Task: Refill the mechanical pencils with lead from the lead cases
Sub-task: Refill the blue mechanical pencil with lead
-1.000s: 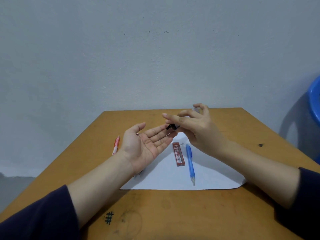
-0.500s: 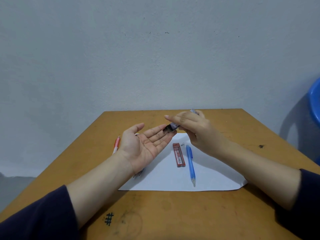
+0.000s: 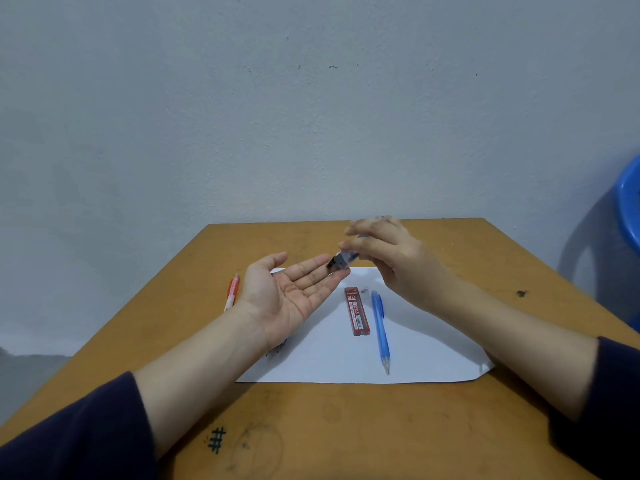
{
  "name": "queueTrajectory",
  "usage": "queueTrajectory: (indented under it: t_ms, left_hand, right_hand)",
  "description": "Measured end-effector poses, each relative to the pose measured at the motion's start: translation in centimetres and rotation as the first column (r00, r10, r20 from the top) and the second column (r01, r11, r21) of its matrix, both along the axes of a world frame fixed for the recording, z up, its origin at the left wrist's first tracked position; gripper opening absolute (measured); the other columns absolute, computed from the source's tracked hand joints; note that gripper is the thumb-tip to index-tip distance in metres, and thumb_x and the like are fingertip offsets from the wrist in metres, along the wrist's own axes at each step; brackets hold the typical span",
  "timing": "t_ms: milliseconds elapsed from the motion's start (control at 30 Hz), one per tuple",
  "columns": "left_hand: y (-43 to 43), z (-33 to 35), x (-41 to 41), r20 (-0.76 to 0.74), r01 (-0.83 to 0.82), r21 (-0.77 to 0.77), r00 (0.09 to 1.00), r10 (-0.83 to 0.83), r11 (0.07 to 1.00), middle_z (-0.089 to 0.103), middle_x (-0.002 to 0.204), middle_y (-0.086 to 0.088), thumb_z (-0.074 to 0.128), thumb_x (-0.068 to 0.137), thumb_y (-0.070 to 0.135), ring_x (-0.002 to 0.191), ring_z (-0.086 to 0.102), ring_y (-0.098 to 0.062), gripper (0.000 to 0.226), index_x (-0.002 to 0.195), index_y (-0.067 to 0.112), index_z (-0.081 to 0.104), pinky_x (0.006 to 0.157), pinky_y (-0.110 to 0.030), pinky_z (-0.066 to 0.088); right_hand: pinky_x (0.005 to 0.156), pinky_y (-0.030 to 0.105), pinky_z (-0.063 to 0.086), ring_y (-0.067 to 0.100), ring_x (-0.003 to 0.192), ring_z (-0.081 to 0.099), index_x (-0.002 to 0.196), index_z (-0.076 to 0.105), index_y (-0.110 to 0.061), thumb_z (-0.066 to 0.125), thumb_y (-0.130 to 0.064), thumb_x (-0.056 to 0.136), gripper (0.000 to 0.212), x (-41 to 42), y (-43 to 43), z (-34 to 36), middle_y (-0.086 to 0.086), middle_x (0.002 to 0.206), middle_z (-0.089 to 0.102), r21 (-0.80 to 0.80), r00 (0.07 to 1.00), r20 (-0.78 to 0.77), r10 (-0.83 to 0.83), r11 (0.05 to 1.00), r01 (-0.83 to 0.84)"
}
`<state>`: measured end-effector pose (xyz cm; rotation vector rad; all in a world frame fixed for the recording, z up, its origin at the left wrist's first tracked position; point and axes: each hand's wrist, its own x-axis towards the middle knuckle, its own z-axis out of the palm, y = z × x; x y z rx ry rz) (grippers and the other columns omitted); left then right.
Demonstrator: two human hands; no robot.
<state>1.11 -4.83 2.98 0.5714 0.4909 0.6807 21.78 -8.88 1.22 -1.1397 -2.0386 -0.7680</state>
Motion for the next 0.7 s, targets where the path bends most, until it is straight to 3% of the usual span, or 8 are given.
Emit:
queueTrajectory:
  t_ms: [433, 700]
  left_hand:
    - [-0.04, 0.12, -0.05, -0.006, 0.019, -0.001, 1.000, -0.019, 1.000, 0.062, 0.112, -0.035, 0.034, 0.098, 0.029, 0.105, 0.061, -0.048, 0.053, 0.118, -0.016, 0.054, 0.093, -0.046, 0.048]
    - [-0.05, 0.23, -0.10, 0.014, 0.036, -0.013, 0.999, -0.035, 0.999, 0.061, 0.114, -0.036, 0.034, 0.098, 0.029, 0.106, 0.061, -0.049, 0.054, 0.119, -0.016, 0.053, 0.096, -0.046, 0.047]
  right_hand:
    - [0.089, 0.046, 0.047, 0.026, 0.105, 0.058, 0.125, 0.058, -0.007, 0.054, 0.024, 0.078, 0.057, 0.62, 0.45, -0.34, 0.012, 0.109, 0.064, 0.011, 0.998, 0.069, 0.014, 1.000, -0.014]
    - [0.087, 0.044, 0.047, 0.029, 0.104, 0.059, 0.122, 0.062, -0.008, 0.046, 0.016, 0.082, 0.049, 0.76, 0.47, -0.38, 0.014, 0.110, 0.064, 0.029, 0.991, 0.130, -0.026, 0.999, 0.022]
